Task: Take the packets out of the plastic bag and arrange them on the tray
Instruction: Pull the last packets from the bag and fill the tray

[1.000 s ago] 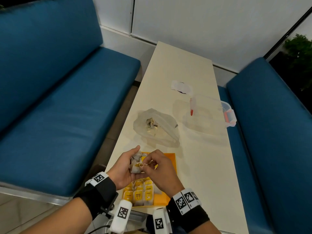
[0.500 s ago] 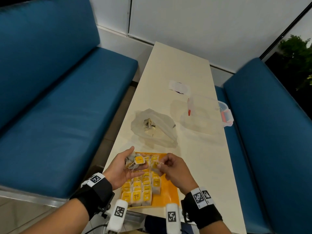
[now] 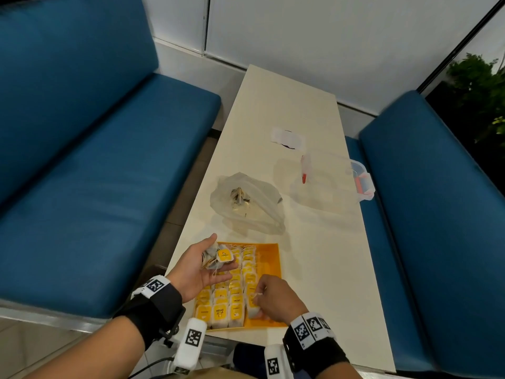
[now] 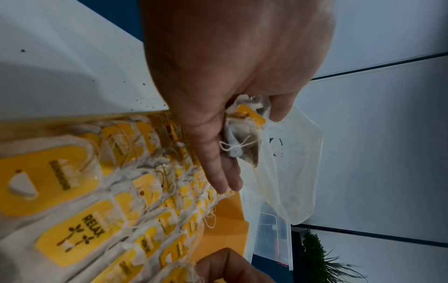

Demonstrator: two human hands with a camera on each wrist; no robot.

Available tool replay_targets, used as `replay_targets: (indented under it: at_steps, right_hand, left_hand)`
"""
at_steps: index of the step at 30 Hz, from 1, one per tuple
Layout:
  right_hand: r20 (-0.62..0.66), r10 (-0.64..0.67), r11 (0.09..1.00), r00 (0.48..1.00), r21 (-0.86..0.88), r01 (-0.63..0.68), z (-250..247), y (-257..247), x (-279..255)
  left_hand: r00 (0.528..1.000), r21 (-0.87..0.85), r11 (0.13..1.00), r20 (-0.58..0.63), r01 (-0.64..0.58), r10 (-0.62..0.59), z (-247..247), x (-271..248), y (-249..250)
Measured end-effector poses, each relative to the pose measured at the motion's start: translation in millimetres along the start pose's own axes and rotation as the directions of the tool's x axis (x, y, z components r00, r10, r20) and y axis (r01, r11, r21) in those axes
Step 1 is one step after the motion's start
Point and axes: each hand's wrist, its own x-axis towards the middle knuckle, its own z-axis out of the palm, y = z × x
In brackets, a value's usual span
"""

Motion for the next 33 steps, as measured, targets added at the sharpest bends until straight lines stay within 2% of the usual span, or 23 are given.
replay_targets:
  at_steps: [5,15,26,31,33]
  right_hand:
    - [0.005,0.018,0.997,1.000,-0.074,-0.018,15,3,10]
    - [-0.043,0.074,0.995,0.996,-0.064,-0.077,28,5,17]
    - [-0.170,0.037,0.998,0.985,-0.041,-0.044,28,0,19]
    - [-0.176,0.043,0.997,0.984,-0.052,-0.053,28,-4,17]
    - [-0.229,-0.010,0.998,0.973,-0.059,-0.004,22,-8,13]
  left_hand:
    - [1.000,0.032,0.999,-0.005,-0.006,0.007,0,0,-1]
    - [1.000,0.059,0.998,-0.007,0.003,-0.003,-1,0,-1]
    - [1.000,0.076,0.997,0.005,0.030,-0.030,-4,2,0]
    - [0.999,0.078,0.996,0.015,0.037,-0.038,-6,3,0]
    - [0.999,0.077,0.996,0.018,0.041,-0.042,-5,3,1]
